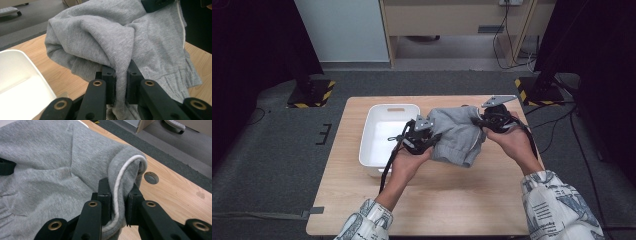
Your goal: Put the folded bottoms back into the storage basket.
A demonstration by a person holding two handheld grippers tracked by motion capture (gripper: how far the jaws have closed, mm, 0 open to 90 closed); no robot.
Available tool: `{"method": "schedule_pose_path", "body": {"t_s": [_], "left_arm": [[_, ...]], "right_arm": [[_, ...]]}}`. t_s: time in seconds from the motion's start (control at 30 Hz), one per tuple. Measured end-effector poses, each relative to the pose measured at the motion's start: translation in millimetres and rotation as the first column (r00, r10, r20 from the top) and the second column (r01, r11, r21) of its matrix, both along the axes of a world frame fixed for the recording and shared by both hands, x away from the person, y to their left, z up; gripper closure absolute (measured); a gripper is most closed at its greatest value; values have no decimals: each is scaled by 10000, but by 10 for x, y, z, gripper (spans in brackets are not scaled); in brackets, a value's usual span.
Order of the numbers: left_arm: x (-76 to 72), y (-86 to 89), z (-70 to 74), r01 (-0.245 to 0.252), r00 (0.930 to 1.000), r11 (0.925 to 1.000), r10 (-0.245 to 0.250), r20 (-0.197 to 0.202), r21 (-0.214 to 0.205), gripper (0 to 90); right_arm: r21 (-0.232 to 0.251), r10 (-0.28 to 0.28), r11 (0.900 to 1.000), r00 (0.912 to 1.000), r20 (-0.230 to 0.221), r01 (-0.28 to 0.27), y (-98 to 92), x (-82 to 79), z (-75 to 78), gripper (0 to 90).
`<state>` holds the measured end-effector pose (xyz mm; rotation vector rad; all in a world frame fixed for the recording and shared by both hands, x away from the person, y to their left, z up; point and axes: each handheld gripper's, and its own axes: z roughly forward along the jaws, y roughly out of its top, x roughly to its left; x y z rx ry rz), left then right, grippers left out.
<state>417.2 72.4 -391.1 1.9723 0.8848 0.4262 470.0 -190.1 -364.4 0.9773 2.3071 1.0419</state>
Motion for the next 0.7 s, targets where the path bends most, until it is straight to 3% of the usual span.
{"method": "schedule_pose_path", "body": {"t_s": [0.7], "left_arm": [[30,231,153,-226,9997,9996,228,91,-187,809]], "right_arm": [[-251,302,9992,9995,108,-299,302,79,149,780]]}}
